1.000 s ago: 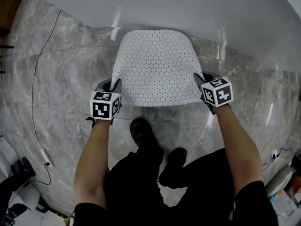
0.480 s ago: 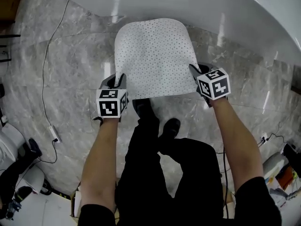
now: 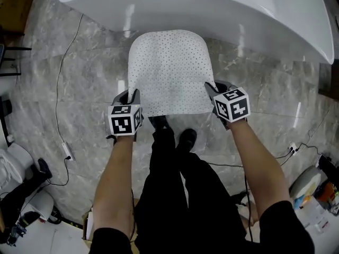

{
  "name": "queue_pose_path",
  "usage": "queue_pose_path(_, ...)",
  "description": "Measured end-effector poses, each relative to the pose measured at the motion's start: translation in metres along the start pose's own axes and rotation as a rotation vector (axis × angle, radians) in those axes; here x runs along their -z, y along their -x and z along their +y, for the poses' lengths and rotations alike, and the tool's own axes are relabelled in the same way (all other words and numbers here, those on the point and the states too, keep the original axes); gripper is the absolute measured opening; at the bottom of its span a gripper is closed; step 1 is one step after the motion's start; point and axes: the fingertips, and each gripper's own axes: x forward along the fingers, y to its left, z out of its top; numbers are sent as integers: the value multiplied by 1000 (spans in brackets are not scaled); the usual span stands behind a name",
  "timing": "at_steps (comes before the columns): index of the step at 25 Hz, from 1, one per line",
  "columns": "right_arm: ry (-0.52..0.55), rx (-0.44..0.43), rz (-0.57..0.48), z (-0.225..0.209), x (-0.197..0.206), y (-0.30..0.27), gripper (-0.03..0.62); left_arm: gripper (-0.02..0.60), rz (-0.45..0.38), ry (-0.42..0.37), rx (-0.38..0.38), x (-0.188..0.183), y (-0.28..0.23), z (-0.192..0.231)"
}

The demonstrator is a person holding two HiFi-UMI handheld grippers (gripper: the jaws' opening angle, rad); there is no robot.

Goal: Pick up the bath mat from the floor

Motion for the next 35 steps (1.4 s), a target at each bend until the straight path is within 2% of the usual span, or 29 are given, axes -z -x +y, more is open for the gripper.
queue_pose_path(5,-25,7,-22,8,4,37,35,49,-20,-25,13,-11,30,-21)
queue_pose_path(12,-103,26,-64,24,1,85,37,49,-31,30,0,-17,82,-36)
queue_pose_path(19,-202,37,-116,58,-2,138,37,49,-38,27,6,-20,143,-54)
queue_pose_path(29,-243,36,-237,90,-42,219,37,49,-133,-12,20,-58,214,-91)
queue_pose_path(35,-230,40,-304,99,-64,256,37,49,-202,-22,23,-90,255,-93)
